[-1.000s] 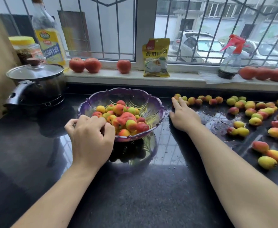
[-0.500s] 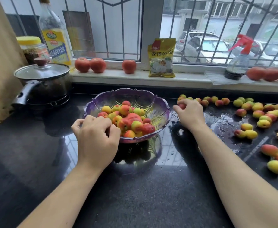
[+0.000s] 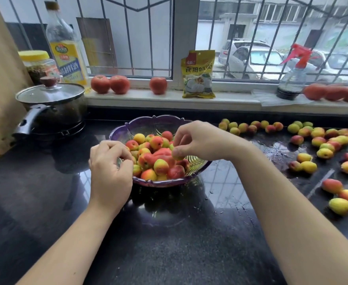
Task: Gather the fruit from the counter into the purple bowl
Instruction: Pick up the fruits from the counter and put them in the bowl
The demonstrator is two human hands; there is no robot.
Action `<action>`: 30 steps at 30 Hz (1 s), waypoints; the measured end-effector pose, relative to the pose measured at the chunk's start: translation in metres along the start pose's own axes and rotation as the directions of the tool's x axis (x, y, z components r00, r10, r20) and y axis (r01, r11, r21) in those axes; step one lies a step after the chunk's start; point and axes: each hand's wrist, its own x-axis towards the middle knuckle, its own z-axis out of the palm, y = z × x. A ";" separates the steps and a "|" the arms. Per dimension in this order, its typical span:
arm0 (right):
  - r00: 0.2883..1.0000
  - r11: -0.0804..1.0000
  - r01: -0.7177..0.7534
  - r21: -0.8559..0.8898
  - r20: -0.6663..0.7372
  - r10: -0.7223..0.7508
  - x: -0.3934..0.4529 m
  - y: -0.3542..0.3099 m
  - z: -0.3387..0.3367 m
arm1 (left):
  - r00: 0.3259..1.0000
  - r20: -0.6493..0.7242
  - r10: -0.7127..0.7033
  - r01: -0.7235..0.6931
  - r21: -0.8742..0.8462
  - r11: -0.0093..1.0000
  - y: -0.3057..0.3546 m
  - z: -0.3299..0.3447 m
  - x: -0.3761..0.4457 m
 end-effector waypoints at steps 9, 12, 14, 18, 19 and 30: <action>0.903 0.966 -0.076 0.248 -0.394 0.172 -0.004 0.037 -0.034 | 0.991 0.003 0.132 -0.132 0.089 0.987 0.006 0.004 -0.008; 0.729 0.888 -0.191 0.418 -0.545 0.413 -0.003 0.088 -0.037 | 0.992 0.017 0.129 -0.130 0.112 0.985 0.005 0.005 -0.007; 0.619 0.854 -0.316 0.413 -0.592 0.516 0.000 0.121 -0.029 | 0.991 0.021 0.132 -0.133 0.122 0.984 0.004 0.005 -0.006; 0.601 0.849 -0.413 0.329 -0.602 0.526 0.005 0.150 -0.002 | 0.991 0.014 0.129 -0.130 0.126 0.983 0.005 0.005 -0.007; 0.635 0.863 -0.417 0.285 -0.589 0.501 0.007 0.152 0.006 | 0.991 0.008 0.130 -0.130 0.123 0.984 0.006 0.005 -0.007; 0.637 0.863 -0.505 0.010 -0.670 0.381 0.015 0.156 0.022 | 0.993 -0.008 0.114 -0.113 0.093 0.989 0.009 0.005 -0.008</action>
